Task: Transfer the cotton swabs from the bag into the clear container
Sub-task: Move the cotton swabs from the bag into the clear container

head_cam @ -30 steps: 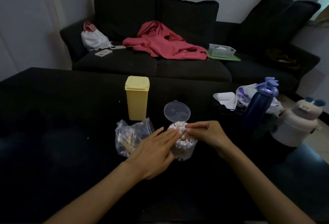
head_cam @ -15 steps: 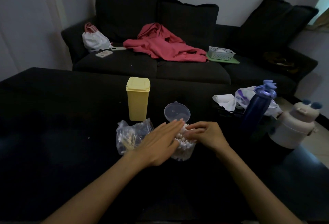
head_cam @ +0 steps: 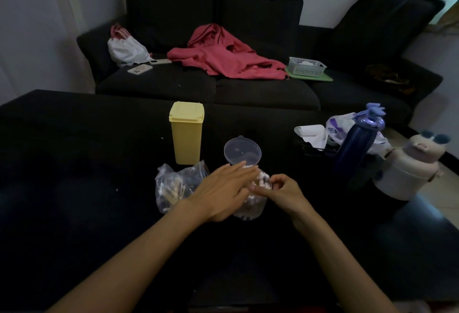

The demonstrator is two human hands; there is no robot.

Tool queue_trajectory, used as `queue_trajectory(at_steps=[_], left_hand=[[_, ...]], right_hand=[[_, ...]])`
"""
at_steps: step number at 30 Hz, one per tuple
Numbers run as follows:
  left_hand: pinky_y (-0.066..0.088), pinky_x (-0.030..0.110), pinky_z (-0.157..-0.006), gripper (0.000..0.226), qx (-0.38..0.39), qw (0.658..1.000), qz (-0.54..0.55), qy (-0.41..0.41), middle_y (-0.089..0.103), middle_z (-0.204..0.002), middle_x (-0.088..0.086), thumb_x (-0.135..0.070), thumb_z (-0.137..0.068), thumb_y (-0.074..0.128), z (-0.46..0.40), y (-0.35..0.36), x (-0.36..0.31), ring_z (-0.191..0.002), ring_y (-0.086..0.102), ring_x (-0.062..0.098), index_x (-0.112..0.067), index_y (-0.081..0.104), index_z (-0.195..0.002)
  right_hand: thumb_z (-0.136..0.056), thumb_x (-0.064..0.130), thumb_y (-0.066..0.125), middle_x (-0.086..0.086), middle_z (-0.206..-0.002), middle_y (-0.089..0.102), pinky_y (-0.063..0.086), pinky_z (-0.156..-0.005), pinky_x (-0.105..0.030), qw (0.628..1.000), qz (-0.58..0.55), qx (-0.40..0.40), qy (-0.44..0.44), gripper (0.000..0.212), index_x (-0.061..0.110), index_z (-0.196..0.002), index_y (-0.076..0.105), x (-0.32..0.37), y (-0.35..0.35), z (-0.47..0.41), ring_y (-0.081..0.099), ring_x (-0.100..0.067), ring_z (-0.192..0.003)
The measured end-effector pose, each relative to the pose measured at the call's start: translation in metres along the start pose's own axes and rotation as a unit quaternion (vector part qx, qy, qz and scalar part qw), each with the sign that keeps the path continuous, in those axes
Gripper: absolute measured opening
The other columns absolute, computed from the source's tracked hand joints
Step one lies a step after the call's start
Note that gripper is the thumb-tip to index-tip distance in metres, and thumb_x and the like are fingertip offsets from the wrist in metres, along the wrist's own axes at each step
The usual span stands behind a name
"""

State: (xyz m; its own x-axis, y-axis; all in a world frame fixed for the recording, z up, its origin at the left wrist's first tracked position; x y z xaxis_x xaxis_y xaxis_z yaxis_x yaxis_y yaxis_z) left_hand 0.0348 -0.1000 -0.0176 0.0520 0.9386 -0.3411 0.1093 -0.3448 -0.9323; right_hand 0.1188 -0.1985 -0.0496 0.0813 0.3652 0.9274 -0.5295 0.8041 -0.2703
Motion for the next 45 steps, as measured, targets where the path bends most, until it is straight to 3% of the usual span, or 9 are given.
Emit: queue_trajectory(at_steps=[5,10,17,24,31,36,40,42,45], left_hand=[[-0.005,0.017,-0.109,0.051,-0.012,0.999,-0.051,0.008,0.022,-0.157,-0.007,-0.035,-0.099,0.021,0.0,-0.001,0.004,-0.144,0.009,0.002,-0.026,0.025,-0.149],[-0.004,0.018,-0.115,0.064,-0.01,0.999,-0.037,0.006,0.009,-0.16,-0.004,-0.043,-0.091,0.012,0.008,0.013,0.007,-0.144,0.0,-0.001,-0.023,0.007,-0.152],[-0.008,0.021,-0.115,0.07,0.006,0.997,-0.082,0.007,-0.005,-0.16,-0.001,-0.049,-0.092,0.013,0.008,0.024,0.013,-0.142,-0.011,-0.001,-0.018,-0.003,-0.152],[-0.009,0.025,-0.118,0.065,0.016,1.0,0.023,-0.01,-0.016,-0.158,-0.01,-0.043,-0.096,0.016,0.009,0.017,0.01,-0.141,-0.017,-0.005,-0.023,-0.013,-0.15],[-0.018,0.026,-0.114,0.053,-0.009,0.998,-0.068,0.002,-0.006,-0.156,-0.016,-0.034,-0.099,0.024,0.026,0.0,0.007,-0.141,-0.017,-0.004,-0.032,0.011,-0.151],[-0.02,0.021,-0.111,0.063,-0.04,0.996,-0.074,-0.005,-0.001,-0.158,-0.016,-0.047,-0.091,0.025,0.047,-0.014,0.008,-0.14,-0.015,-0.005,-0.033,0.008,-0.15],[0.015,0.026,-0.113,0.051,-0.197,0.97,-0.003,-0.141,0.029,-0.148,-0.019,-0.023,-0.093,0.052,0.089,-0.048,0.041,-0.138,0.021,0.001,-0.035,0.036,-0.141],[0.037,0.024,-0.094,0.039,-0.29,0.928,0.057,-0.226,0.046,-0.128,-0.014,-0.023,-0.091,0.057,0.119,-0.058,0.07,-0.122,0.042,0.006,-0.031,0.049,-0.129],[0.044,0.028,-0.08,0.049,-0.336,0.874,0.14,-0.322,0.051,-0.121,-0.007,-0.033,-0.084,0.067,0.138,-0.057,0.106,-0.107,0.05,0.009,-0.024,0.045,-0.127]], right_hand=[[-0.067,0.009,0.082,0.001,-0.071,0.046,0.037,-0.054,-0.017,0.999,-0.015,-0.031,-0.021,0.037,0.014,-0.077,0.047,-0.006,-0.001,-0.009,0.044,-0.008,-0.061],[-0.071,0.021,0.079,-0.005,-0.082,0.061,0.045,-0.07,-0.03,0.995,-0.091,0.024,0.019,0.027,0.014,-0.08,0.055,-0.01,0.0,-0.016,0.057,-0.016,-0.074],[-0.074,0.005,0.076,-0.003,-0.07,0.049,0.038,-0.038,-0.008,0.998,-0.056,-0.032,-0.013,0.032,0.013,-0.075,0.046,-0.014,0.0,-0.02,0.047,-0.01,-0.059],[-0.085,0.038,0.065,-0.005,-0.083,0.068,0.047,-0.066,-0.027,0.993,-0.112,0.008,0.025,0.029,0.01,-0.091,0.063,-0.013,0.001,-0.018,0.061,-0.016,-0.075],[-0.085,0.02,0.068,-0.003,-0.07,0.058,0.041,-0.053,-0.022,0.994,-0.069,-0.088,-0.016,0.02,0.014,-0.075,0.051,-0.01,-0.01,-0.028,0.052,-0.012,-0.059],[-0.077,0.034,0.074,-0.011,-0.09,0.067,0.055,-0.079,-0.037,0.99,-0.025,-0.132,-0.041,0.026,0.013,-0.081,0.058,-0.002,-0.016,-0.025,0.065,-0.024,-0.084],[-0.075,0.047,0.072,-0.001,-0.083,0.061,0.05,-0.069,-0.031,0.969,0.089,-0.176,-0.151,0.033,0.019,-0.087,0.06,0.032,-0.02,0.01,0.059,-0.016,-0.077],[-0.071,0.048,0.074,0.008,-0.089,0.055,0.046,-0.07,-0.025,0.94,0.205,-0.124,-0.244,0.032,0.027,-0.092,0.061,0.047,0.003,0.033,0.053,-0.007,-0.082],[-0.074,0.045,0.073,0.012,-0.099,0.048,0.042,-0.076,-0.023,0.882,0.355,-0.063,-0.304,0.033,0.032,-0.103,0.065,0.044,0.034,0.042,0.047,-0.006,-0.097]])
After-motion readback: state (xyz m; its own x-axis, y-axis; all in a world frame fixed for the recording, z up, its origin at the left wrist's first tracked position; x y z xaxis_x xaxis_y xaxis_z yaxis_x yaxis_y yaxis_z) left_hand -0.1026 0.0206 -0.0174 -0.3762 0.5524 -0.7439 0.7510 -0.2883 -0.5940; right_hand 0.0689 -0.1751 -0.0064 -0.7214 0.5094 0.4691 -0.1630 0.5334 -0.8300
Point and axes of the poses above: each hand's wrist, its own z-axis away from the middle knuckle, its own y-axis out of the palm, x = y × z, the point moved 8 cm from there along -z, towards the middle knuckle
